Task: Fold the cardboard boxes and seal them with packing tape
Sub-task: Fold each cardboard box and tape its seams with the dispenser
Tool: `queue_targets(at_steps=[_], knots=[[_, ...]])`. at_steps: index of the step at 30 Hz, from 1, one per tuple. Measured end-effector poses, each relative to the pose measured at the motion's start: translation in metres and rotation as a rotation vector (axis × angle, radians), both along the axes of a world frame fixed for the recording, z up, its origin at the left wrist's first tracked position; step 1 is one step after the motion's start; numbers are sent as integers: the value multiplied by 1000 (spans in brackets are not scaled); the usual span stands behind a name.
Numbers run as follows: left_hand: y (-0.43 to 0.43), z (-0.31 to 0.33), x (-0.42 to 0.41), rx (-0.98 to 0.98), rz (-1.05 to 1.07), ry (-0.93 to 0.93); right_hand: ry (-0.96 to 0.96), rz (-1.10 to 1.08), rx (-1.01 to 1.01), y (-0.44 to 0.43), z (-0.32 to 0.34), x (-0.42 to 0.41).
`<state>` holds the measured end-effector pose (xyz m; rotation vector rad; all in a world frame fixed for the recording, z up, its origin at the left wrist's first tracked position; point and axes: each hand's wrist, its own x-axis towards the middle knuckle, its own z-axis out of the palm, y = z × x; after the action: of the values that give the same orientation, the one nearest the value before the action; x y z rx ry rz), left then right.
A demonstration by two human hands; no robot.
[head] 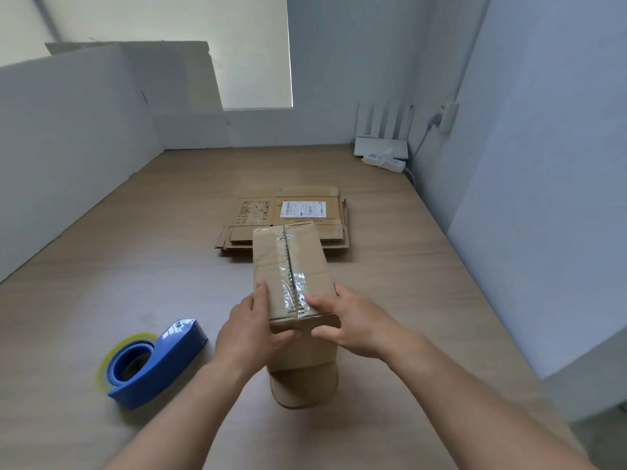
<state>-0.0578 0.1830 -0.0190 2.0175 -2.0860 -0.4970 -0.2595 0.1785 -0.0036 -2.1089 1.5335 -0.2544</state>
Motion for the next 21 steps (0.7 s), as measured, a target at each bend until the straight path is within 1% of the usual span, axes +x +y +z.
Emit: queue_targets(at_steps=[3,5,6,7,9,11,12,14,16,18,21], knots=[[3,-3,28,86,-78,259,13,-62,-84,3,-4,2],[10,-5,49,54,-16,324,11,-76,-138,7,-8,5],[14,-8,61,9,43,305,13,-84,-152,9,-10,7],[18,-12,73,-40,113,248,14,-95,-163,10,-11,8],[25,-22,96,-80,271,77,15,-116,-180,12,-13,10],[29,-32,116,-1,401,-59,21,-134,-196,14,-13,12],[31,-36,123,55,430,-113,27,-142,-202,15,-13,13],[32,-45,132,134,423,-195,36,-155,-206,18,-14,16],[28,-50,136,151,409,-212,27,-172,-207,22,-14,18],[22,-51,139,160,454,-166,9,-189,-201,24,-14,20],[13,-55,145,230,507,-124,12,-205,-185,26,-13,21]])
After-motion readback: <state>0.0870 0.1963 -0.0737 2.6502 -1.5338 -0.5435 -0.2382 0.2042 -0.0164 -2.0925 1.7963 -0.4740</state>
